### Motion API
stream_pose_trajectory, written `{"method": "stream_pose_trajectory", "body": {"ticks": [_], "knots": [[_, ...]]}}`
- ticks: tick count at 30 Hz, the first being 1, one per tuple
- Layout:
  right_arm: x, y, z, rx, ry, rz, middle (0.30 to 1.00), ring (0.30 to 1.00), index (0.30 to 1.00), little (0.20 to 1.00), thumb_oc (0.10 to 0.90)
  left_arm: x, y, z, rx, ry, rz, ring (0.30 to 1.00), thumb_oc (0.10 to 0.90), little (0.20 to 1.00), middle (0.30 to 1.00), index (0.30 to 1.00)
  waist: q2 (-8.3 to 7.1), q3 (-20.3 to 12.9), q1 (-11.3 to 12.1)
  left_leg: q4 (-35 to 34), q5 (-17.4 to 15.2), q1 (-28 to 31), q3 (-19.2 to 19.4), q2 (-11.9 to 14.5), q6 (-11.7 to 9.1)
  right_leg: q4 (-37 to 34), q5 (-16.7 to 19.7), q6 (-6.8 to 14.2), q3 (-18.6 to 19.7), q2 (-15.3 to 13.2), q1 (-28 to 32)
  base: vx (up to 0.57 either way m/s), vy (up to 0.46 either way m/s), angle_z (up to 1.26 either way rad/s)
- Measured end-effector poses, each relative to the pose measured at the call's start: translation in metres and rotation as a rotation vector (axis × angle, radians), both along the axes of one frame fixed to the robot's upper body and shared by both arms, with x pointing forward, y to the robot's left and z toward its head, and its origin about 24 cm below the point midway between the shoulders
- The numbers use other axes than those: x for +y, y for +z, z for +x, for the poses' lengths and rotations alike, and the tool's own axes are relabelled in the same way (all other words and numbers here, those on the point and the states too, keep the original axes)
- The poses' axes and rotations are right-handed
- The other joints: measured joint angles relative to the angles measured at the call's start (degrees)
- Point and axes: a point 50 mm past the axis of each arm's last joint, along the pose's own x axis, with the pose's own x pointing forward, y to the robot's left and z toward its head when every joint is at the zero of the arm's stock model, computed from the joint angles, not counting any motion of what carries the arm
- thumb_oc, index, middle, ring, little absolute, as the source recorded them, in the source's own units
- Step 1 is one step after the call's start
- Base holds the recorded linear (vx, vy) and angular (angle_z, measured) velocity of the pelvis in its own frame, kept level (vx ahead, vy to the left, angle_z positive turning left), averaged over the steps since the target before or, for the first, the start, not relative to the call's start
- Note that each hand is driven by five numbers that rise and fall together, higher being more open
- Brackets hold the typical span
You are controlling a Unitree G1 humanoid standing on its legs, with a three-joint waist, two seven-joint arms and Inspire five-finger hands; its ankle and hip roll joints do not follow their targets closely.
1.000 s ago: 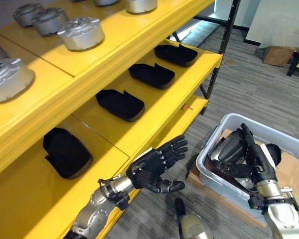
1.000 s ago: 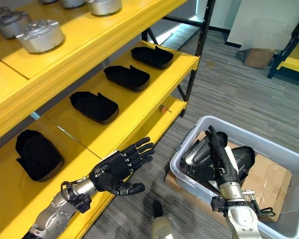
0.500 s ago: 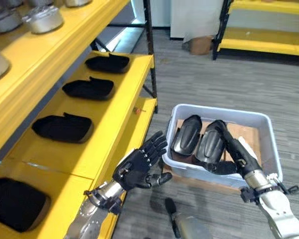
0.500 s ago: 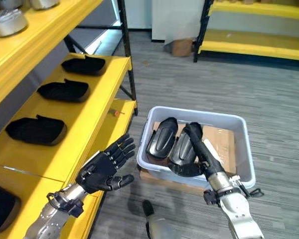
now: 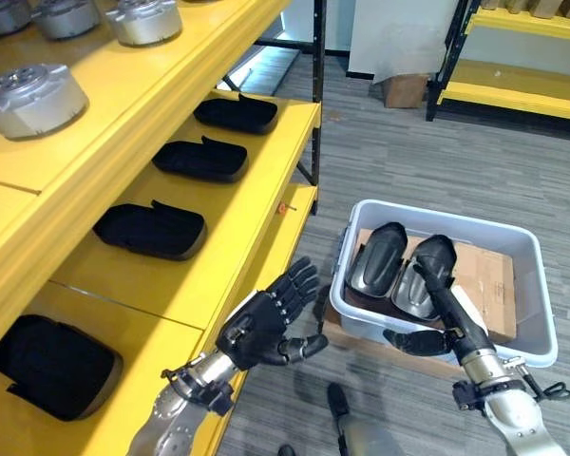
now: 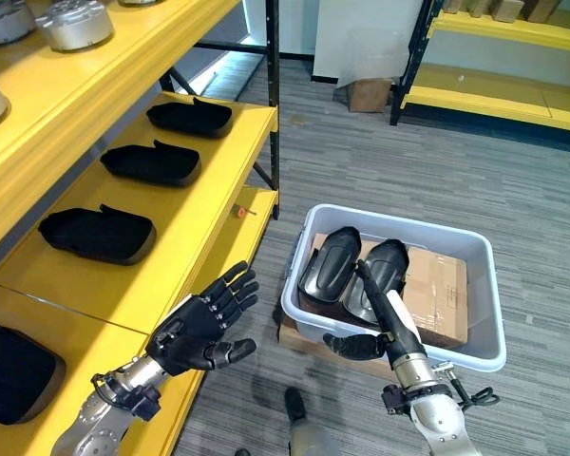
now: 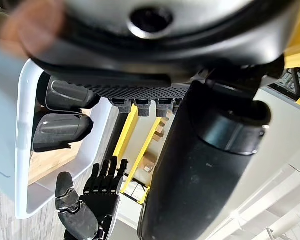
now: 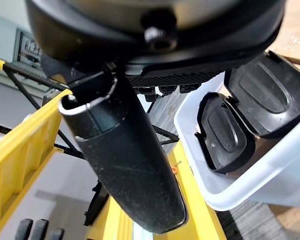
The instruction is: Move parts from the plastic box to the shelf.
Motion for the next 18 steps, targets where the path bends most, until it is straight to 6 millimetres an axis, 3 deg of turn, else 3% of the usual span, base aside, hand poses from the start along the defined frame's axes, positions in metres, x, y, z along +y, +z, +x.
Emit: {"method": "stream_pose_trajectory", "body": {"ticks": [1,2,4,6,7,8,10,14,18], "knots": [[0.005,0.001,0.006,-0.011,0.021,-0.006,1.000,1.000,1.000,1.000,0.900,0.002,0.001,0.001,-0.004,0.004,0.007,1.000,0.900,1.000,1.000,1.000,-0.39,0.20,0.86,0.12,-0.08,0.00,2.09,0.35,0.10,-0.31,1.38,1.35,-1.44,0.21,-0.57,-0.01,-0.081,-0.59],[0.008,0.002,0.012,-0.028,0.025,-0.015,1.000,1.000,1.000,1.000,0.900,0.001,0.003,0.004,-0.015,0.000,0.009,1.000,0.900,1.000,1.000,1.000,-1.62,0.44,1.23,0.09,-0.11,0.17,2.81,0.77,0.16,-0.78,-1.81,2.86,-5.11,-0.85,-0.20,0.00,-0.090,-0.44],[0.003,-0.002,0.014,-0.019,-0.003,-0.027,1.000,1.000,1.000,1.000,0.900,-0.004,0.002,0.005,-0.015,0.002,-0.023,1.000,0.900,1.000,1.000,1.000,-0.75,0.88,1.38,0.65,-0.08,0.25,2.71,2.48,0.22,2.89,-5.30,3.03,-8.64,-1.75,-0.60,0.03,-0.087,-0.01],[0.000,-0.005,0.014,-0.009,-0.030,-0.030,1.000,1.000,1.000,1.000,0.900,-0.006,0.002,0.005,-0.020,-0.005,-0.029,1.000,0.900,1.000,1.000,1.000,-0.57,0.80,2.04,0.71,-0.04,0.48,2.27,3.39,0.12,5.63,-6.29,4.01,-8.59,-4.64,0.36,0.02,-0.086,0.06],[0.001,-0.005,0.013,-0.010,-0.033,-0.028,1.000,1.000,1.000,1.000,0.900,-0.004,0.002,0.005,-0.018,-0.005,-0.020,1.000,0.900,1.000,1.000,1.000,-1.36,0.72,2.52,0.69,-0.11,0.91,2.03,3.03,-0.12,4.94,-5.50,4.39,-8.36,-7.14,2.59,0.02,-0.217,0.07],[0.002,-0.003,0.015,-0.021,-0.033,-0.022,1.000,1.000,1.000,1.000,0.900,-0.001,0.002,0.005,-0.016,-0.006,-0.003,1.000,0.900,1.000,1.000,1.000,-2.00,0.76,2.75,0.68,0.05,1.07,1.42,3.18,-1.31,2.48,-6.24,4.88,-5.64,-7.70,4.44,0.02,-0.308,0.04],[0.004,0.001,0.020,-0.037,-0.040,-0.018,1.000,1.000,1.000,1.000,0.900,0.002,-0.001,0.002,0.006,-0.011,0.012,1.000,0.900,1.000,1.000,1.000,-1.22,0.72,2.36,-0.40,1.13,1.21,1.87,4.97,-3.08,0.21,-4.97,3.77,-6.04,-5.89,5.24,-0.02,-0.251,0.01],[-0.002,0.005,0.023,-0.057,-0.092,-0.018,1.000,1.000,1.000,1.000,0.900,0.001,-0.006,-0.002,0.028,-0.024,0.012,1.000,0.900,1.000,1.000,1.000,-1.51,0.85,2.03,-0.41,1.38,1.61,3.21,7.41,-4.96,-2.75,-3.36,2.14,-6.96,-3.38,6.65,-0.04,-0.245,-0.09],[-0.003,0.004,0.024,-0.059,-0.124,-0.012,1.000,1.000,1.000,1.000,0.900,0.000,-0.006,-0.001,0.035,-0.035,0.021,1.000,0.900,1.000,1.000,1.000,-1.50,0.83,0.63,-0.65,1.79,1.77,3.17,8.12,-5.94,-2.81,-4.18,2.99,-7.12,-2.66,6.77,0.00,-0.200,-0.03]]}}
